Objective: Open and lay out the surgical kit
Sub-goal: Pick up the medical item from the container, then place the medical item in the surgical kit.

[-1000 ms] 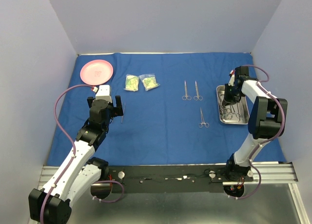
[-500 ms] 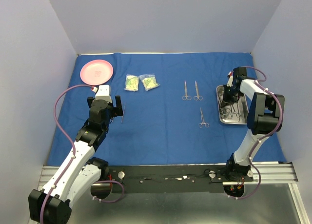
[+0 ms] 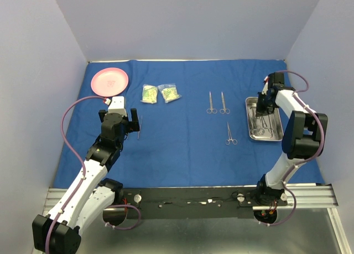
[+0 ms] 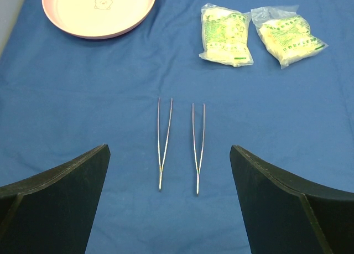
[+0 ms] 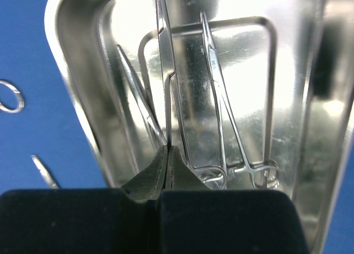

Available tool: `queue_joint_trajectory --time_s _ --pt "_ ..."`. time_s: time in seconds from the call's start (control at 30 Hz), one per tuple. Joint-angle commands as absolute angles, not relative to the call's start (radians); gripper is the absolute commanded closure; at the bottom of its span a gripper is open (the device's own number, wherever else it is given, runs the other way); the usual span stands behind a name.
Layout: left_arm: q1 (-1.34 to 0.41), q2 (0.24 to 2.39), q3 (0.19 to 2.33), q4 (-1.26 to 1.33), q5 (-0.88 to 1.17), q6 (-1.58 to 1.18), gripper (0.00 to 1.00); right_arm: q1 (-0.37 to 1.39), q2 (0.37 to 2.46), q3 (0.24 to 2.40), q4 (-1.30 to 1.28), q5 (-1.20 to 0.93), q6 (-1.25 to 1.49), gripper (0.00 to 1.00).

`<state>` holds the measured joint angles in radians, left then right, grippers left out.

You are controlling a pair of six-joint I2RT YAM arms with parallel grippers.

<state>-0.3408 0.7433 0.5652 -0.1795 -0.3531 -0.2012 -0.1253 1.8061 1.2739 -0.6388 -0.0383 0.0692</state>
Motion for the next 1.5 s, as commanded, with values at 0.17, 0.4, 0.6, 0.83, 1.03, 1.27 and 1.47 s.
queue_joint_trajectory --time_s 0.17,0.4,0.6,0.83,1.03,1.27,1.47 --pt "-0.344 0.742 0.563 -0.15 -0.347 -0.192 0.01 -0.075 1.642 1.244 -0.68 0.005 0.182 0.99" --pt "-0.344 0.759 0.566 -0.155 -0.347 -0.192 0.01 0.193 1.522 1.171 -0.696 0.06 0.399 0.99" --pt "-0.342 0.772 0.568 -0.158 -0.351 -0.196 0.02 0.44 1.514 1.094 -0.664 0.081 0.604 0.99" --pt "-0.342 0.778 0.571 -0.158 -0.348 -0.199 0.02 0.583 1.594 1.045 -0.606 0.075 0.736 0.99" --pt "-0.344 0.773 0.568 -0.156 -0.345 -0.201 0.02 0.592 1.643 1.019 -0.58 0.112 0.775 0.99" --pt "-0.344 0.764 0.568 -0.156 -0.347 -0.201 0.02 0.592 1.681 1.012 -0.588 0.144 0.761 0.99" --pt "-0.344 0.762 0.568 -0.156 -0.345 -0.201 0.02 0.594 1.717 1.028 -0.574 0.156 0.704 0.99"
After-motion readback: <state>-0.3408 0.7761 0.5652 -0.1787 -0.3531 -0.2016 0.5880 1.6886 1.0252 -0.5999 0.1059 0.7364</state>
